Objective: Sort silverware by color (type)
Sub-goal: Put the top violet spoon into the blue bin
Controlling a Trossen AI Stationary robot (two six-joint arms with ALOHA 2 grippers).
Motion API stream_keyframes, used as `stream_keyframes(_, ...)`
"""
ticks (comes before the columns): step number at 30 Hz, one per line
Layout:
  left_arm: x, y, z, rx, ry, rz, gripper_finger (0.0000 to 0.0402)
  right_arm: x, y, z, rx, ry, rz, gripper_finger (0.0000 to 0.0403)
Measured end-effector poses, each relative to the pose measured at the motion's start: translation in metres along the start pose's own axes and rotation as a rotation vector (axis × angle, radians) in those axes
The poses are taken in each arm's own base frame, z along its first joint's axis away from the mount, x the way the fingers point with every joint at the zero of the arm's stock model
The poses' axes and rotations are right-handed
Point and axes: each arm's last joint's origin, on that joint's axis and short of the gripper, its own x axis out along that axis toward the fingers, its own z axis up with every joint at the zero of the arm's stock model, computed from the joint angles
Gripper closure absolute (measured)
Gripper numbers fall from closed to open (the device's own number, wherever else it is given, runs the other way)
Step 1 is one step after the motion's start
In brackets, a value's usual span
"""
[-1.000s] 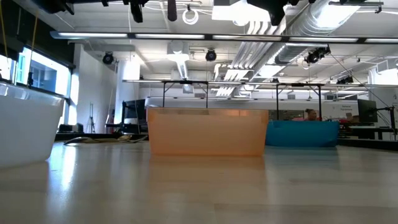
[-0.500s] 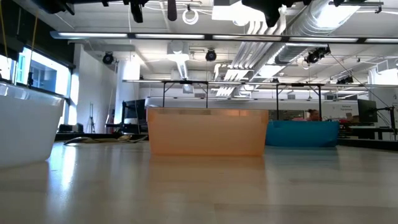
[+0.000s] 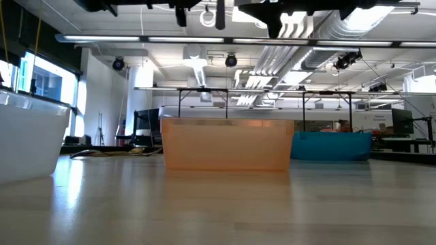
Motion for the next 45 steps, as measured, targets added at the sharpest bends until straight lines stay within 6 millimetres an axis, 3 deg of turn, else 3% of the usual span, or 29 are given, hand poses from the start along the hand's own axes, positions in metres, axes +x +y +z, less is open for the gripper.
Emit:
stream_keyframes(8,0.017,0.0,-0.001,0.015,0.005,0.002,0.0402,0.02,0.004,-0.012,-0.008,-0.033,0.007,0.0188)
stream_keyframes(16,0.018,0.0,0.001,0.005,-0.006,-0.007,0.0402,0.028,0.003,-0.017,0.014,-0.048,-0.018,0.0194)
stream_keyframes(21,0.018,0.0,0.0,-0.003,0.009,-0.007,0.0402,0.028,0.003,-0.015,0.037,-0.063,-0.008,0.0236)
stream_keyframes(31,0.018,0.0,-0.001,-0.005,0.01,-0.007,0.0401,0.028,0.003,-0.015,0.039,-0.061,0.001,0.0382)
stream_keyframes(41,0.018,0.001,-0.001,-0.012,0.013,-0.007,0.0398,0.028,0.003,-0.015,0.039,-0.059,0.0,0.0385)
stream_keyframes(45,0.017,0.004,-0.001,-0.049,0.024,0.005,0.0372,0.028,0.003,-0.016,0.031,-0.055,-0.004,0.0384)
